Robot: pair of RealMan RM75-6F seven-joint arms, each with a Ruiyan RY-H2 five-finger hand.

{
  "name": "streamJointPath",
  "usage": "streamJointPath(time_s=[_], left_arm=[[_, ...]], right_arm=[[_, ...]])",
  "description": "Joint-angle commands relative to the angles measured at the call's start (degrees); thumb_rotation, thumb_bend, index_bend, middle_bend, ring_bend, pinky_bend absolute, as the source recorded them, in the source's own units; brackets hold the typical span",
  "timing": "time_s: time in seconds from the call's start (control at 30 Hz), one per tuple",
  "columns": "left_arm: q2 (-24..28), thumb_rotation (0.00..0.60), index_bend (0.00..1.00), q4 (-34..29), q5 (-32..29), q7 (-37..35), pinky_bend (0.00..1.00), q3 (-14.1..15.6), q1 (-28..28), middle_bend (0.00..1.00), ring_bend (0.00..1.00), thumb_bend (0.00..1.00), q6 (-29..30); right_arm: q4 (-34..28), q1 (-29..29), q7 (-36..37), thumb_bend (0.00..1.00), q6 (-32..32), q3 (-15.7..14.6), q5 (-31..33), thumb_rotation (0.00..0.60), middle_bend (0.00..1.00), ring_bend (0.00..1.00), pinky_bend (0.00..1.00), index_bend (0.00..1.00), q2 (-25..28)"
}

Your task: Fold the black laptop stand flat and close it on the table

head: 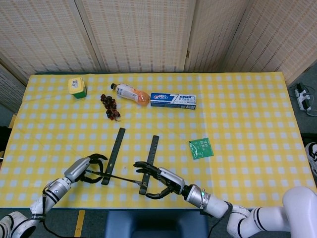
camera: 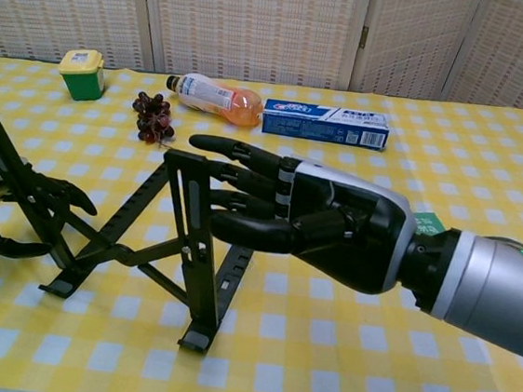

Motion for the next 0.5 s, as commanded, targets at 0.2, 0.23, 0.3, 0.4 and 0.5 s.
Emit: streamJointPath(time_s=[0.2, 0.23, 0.3, 0.4, 0.5], left_arm=[[-0.1, 0.6, 0.62, 0.0, 0.2, -0.1, 0.2, 0.2, 0.1, 0.29, 0.17, 0.42, -0.2], [-0.2, 0.6, 0.62, 0.0, 0.3, -0.2, 0.2, 0.2, 0.2, 0.29, 0.18, 0.42, -0.2], [-0.3, 0.6, 0.63, 0.0, 0.4, -0.2, 0.2, 0.2, 0.3, 0.3, 0.18, 0.44, 0.0], [-0.4, 0.6, 0.64, 0.0, 0.5, -0.2, 0.2, 0.2, 0.4, 0.31, 0.19, 0.45, 0.2], [-0.5, 0.6, 0.65, 0.1, 0.6, -0.2, 0.2, 0.1, 0.5, 0.32, 0.19, 0.48, 0.5]], right_arm=[[0.0, -0.1, 0.0, 0.33, 0.0, -0.1, -0.2, 0.6, 0.07, 0.08, 0.0, 0.07, -0.1], [0.0, -0.1, -0.1, 0.33, -0.1, -0.1, -0.2, 0.6, 0.07, 0.08, 0.0, 0.07, -0.1], [0.1, -0.1, 0.0, 0.33, -0.1, -0.2, -0.2, 0.6, 0.07, 0.08, 0.0, 0.07, -0.1], [0.1, -0.1, 0.0, 0.33, -0.1, -0.2, -0.2, 0.6, 0.07, 0.08, 0.0, 0.07, -0.1], [0.1, -0.2, -0.1, 0.33, 0.0, -0.2, -0.3, 0.6, 0.07, 0.08, 0.0, 0.07, 0.0]])
